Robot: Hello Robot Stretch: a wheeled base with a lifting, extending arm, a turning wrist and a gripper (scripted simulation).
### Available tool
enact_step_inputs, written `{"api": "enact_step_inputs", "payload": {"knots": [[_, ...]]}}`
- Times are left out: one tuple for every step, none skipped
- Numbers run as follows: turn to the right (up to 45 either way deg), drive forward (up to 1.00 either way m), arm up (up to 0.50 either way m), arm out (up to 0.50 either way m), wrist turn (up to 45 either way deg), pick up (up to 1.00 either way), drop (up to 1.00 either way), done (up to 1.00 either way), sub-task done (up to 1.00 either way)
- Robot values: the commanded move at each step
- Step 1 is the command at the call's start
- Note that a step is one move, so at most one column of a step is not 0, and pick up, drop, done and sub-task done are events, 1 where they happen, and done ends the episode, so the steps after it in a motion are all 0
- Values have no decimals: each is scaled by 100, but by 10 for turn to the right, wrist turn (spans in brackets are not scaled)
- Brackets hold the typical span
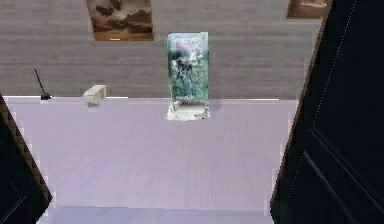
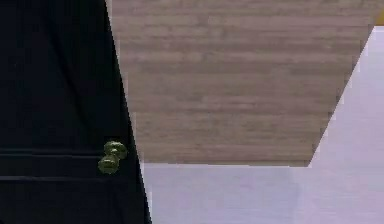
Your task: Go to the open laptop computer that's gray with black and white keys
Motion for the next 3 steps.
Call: {"api": "enact_step_inputs", "payload": {"knots": [[0, 45, 0, 0, 0, 0, 0, 0, 0], [120, 0, 0, 0, 0, 0, 0, 0, 0], [0, 100, 0, 0, 0, 0, 0, 0, 0]]}}
